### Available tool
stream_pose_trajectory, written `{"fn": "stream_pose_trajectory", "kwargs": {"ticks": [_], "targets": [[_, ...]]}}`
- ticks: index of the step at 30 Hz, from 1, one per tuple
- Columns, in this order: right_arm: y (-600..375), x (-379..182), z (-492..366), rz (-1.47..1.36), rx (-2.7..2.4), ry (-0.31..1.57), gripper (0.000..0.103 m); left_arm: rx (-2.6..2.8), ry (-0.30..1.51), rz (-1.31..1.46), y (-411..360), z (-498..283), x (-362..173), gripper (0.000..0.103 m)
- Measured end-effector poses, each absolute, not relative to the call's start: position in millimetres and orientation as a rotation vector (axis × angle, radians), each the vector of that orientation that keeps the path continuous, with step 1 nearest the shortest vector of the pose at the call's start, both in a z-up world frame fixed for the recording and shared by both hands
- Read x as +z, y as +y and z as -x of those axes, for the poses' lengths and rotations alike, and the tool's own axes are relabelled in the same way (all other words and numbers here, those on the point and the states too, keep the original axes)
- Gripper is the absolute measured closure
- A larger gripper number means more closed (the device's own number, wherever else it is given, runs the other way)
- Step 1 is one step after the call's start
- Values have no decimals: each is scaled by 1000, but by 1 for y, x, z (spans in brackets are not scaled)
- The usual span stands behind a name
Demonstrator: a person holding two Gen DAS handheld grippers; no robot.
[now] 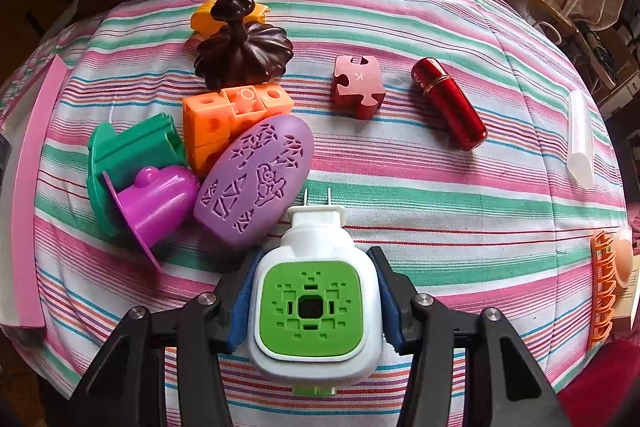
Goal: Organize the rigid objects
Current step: 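Carry the white-green device into the tray and open the right tool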
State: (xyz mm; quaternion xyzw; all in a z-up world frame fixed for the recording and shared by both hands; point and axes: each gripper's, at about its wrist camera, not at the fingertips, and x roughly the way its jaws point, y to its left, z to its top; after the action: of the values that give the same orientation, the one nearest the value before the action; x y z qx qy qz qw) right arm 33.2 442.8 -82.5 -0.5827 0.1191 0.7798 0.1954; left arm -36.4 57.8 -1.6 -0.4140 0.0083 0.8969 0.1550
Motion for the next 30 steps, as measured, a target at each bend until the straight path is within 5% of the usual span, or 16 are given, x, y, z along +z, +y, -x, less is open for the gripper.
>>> {"fn": "stream_pose_trajectory", "kwargs": {"ticks": [17,30], "targets": [[392,-6,-47,1449,2364,345,51,2610,-1,1178,35,36,-4,36],[252,4,47,1569,2751,174,51,2634,-38,1217,13,35,-15,35]]}}
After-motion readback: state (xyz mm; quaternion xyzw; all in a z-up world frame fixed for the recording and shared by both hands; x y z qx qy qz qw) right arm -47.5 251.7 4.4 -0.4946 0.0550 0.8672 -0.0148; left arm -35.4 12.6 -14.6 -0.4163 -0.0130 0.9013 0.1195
